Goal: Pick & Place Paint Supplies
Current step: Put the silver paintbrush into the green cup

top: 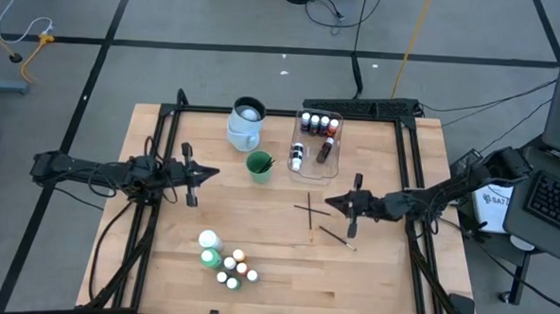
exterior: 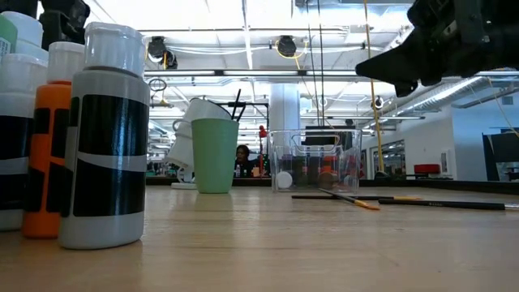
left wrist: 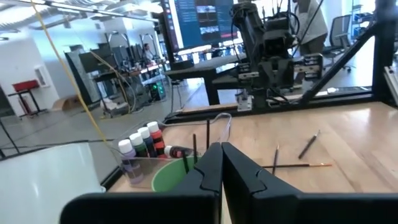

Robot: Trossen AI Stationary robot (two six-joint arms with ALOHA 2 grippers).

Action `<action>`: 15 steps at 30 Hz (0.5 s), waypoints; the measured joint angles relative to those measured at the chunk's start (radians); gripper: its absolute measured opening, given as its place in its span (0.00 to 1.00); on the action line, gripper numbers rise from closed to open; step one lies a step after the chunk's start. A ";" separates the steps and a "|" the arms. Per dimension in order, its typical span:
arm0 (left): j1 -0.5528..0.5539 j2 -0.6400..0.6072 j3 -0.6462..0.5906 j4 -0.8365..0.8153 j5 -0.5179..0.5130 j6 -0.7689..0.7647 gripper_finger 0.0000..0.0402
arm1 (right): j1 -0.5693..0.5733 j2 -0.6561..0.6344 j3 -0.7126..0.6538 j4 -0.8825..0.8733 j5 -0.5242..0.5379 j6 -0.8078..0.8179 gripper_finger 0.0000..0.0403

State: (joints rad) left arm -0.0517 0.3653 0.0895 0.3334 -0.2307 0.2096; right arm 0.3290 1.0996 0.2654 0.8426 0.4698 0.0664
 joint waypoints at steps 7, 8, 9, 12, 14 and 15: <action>0.000 -0.027 0.017 -0.092 -0.055 -0.010 0.00 | 0.000 0.000 -0.066 0.090 0.000 -0.016 0.01; 0.000 -0.033 0.031 -0.136 -0.065 -0.019 0.00 | 0.000 0.000 -0.070 0.091 0.001 -0.025 0.01; 0.000 -0.036 0.043 -0.174 -0.076 -0.032 0.01 | 0.000 0.000 -0.073 0.089 0.001 -0.027 0.01; 0.000 -0.040 0.063 -0.242 -0.094 -0.061 0.02 | 0.000 0.000 -0.074 0.095 0.001 -0.026 0.01; 0.000 -0.039 0.064 -0.274 -0.094 -0.059 0.02 | 0.000 0.000 -0.074 0.095 0.000 -0.026 0.01; 0.000 -0.038 0.064 -0.288 -0.094 -0.059 0.02 | 0.000 0.000 -0.074 0.096 0.000 -0.026 0.01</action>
State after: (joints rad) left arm -0.0517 0.3270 0.1535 0.0455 -0.3248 0.1508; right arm 0.3290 1.0992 0.1917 0.9381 0.4702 0.0402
